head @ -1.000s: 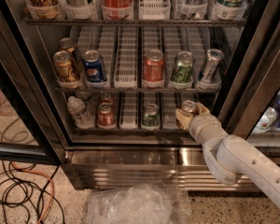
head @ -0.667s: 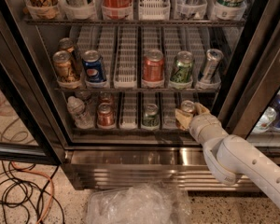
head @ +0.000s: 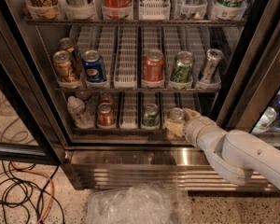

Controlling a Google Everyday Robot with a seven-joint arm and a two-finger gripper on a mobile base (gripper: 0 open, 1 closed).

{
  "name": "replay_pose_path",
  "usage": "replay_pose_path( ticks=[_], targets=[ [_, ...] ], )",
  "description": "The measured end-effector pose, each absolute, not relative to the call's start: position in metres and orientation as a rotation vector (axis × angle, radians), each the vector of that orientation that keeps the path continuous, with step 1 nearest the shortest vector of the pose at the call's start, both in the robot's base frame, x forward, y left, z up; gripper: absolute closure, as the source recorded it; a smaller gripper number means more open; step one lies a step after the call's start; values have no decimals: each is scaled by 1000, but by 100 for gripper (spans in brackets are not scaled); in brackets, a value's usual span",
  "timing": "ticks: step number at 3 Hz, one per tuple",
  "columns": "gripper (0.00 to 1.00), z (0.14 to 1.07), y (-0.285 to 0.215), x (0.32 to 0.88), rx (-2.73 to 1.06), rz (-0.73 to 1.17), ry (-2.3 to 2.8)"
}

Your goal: Pick orange can from bottom shelf of fridge

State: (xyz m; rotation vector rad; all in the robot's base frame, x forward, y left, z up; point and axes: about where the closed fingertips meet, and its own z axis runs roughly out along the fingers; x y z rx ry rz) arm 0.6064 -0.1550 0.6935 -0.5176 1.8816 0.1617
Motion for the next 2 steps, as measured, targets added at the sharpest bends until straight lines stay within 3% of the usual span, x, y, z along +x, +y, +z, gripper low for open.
replay_pose_path(
  ticks=[2],
  targets=[
    [100,708,-105,572,-563,489,1953]
  ],
)
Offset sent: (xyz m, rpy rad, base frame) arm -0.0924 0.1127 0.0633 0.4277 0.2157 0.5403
